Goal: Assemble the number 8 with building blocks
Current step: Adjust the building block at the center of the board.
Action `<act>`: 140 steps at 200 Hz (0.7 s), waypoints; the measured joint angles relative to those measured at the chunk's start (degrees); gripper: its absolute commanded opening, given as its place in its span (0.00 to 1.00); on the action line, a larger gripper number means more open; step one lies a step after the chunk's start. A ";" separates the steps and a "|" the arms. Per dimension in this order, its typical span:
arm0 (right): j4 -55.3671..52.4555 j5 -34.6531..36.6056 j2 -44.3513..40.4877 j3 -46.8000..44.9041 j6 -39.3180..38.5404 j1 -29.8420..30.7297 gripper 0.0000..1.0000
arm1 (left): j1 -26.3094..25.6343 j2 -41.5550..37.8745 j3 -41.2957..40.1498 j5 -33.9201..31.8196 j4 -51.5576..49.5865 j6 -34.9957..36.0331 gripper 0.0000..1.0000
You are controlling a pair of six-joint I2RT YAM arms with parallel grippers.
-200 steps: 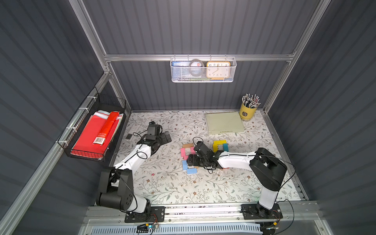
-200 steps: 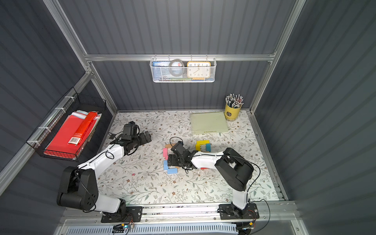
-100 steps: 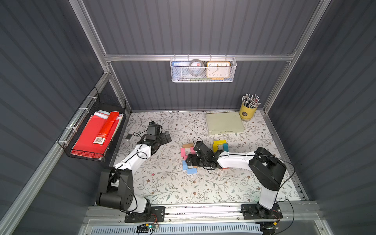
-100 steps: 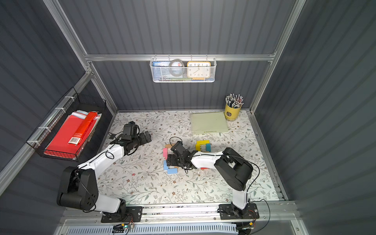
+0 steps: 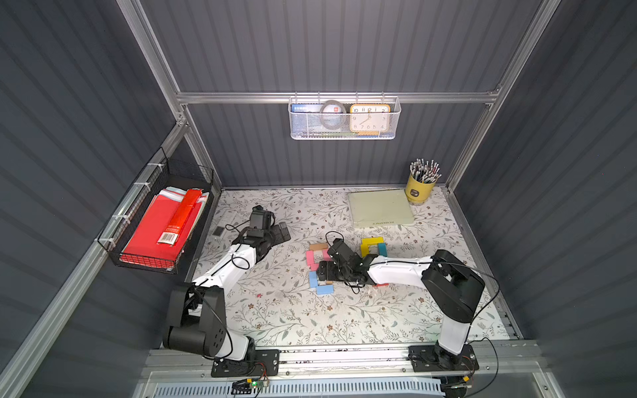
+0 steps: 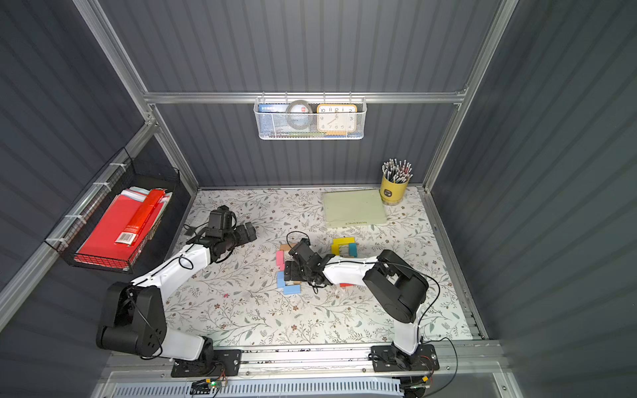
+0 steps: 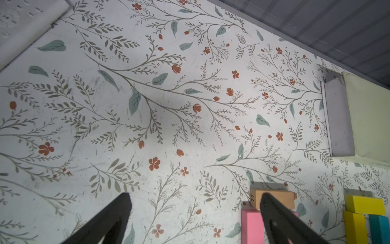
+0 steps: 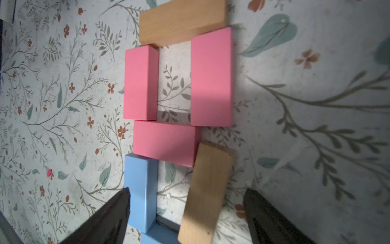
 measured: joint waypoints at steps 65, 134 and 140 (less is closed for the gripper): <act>-5.46 3.87 0.09 1.42 -1.36 0.26 0.79 | 0.02 0.00 0.00 0.00 0.00 0.00 0.99; -10.40 8.15 2.64 5.46 -3.50 2.49 0.80 | 0.00 0.00 0.00 0.00 0.00 0.00 0.99; -10.80 8.52 2.75 5.64 -3.76 2.69 0.80 | 0.02 0.00 0.00 0.00 0.00 0.00 0.99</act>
